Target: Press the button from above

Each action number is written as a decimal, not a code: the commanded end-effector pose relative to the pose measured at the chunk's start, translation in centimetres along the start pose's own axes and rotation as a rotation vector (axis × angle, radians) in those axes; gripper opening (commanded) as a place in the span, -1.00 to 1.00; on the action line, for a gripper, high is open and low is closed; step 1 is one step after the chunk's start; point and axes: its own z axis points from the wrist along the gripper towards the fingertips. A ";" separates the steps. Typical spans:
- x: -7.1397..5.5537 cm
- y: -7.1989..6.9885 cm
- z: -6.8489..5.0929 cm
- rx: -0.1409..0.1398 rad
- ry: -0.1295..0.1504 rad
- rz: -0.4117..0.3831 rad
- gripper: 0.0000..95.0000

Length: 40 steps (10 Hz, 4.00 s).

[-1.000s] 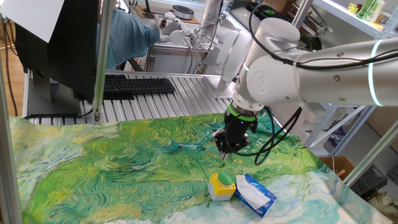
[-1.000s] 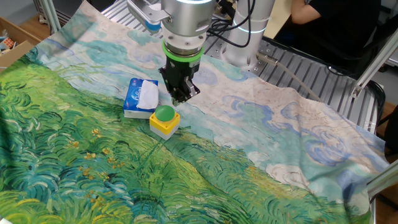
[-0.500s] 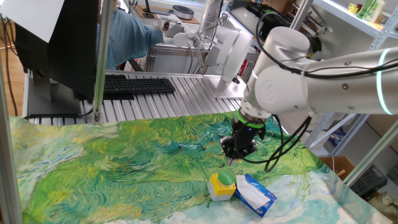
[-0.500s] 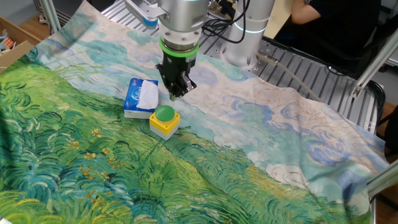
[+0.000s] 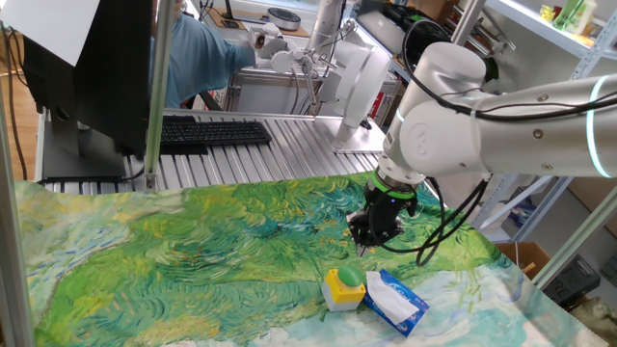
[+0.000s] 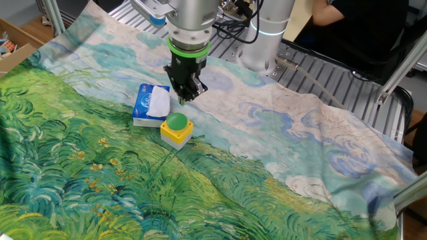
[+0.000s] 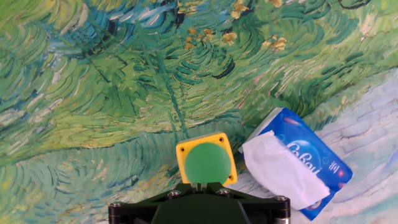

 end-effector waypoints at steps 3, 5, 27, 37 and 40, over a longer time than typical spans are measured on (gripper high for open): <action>0.1 0.0 0.0 0.003 0.000 0.027 -1.00; 0.1 0.0 0.0 0.003 0.001 0.026 -1.00; 0.1 0.1 6.5 -0.003 -0.018 0.030 -1.00; 0.1 -0.2 8.4 -0.025 -0.046 0.031 -1.00; 0.3 0.3 5.5 -0.016 -0.027 0.045 -1.00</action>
